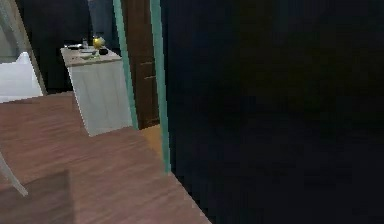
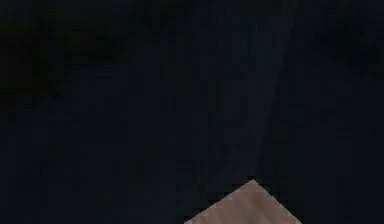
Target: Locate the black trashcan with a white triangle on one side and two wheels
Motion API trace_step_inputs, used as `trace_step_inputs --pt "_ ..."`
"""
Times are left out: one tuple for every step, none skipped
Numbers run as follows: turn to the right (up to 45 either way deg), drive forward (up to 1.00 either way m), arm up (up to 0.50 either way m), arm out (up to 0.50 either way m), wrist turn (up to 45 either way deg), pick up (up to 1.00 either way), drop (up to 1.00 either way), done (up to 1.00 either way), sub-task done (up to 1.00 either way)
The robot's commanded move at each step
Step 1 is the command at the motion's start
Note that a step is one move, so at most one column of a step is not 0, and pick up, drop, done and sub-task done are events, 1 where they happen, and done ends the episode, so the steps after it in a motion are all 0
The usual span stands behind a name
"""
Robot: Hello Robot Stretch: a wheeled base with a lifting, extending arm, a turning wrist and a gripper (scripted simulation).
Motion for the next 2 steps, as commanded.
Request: trace_step_inputs --pt "-24.0 0.00 0.00 0.00 0.0 0.00 0.00 0.00 0.00" --pt "0.0 1.00 0.00 0.00 0.0 0.00 0.00 0.00 0.00"
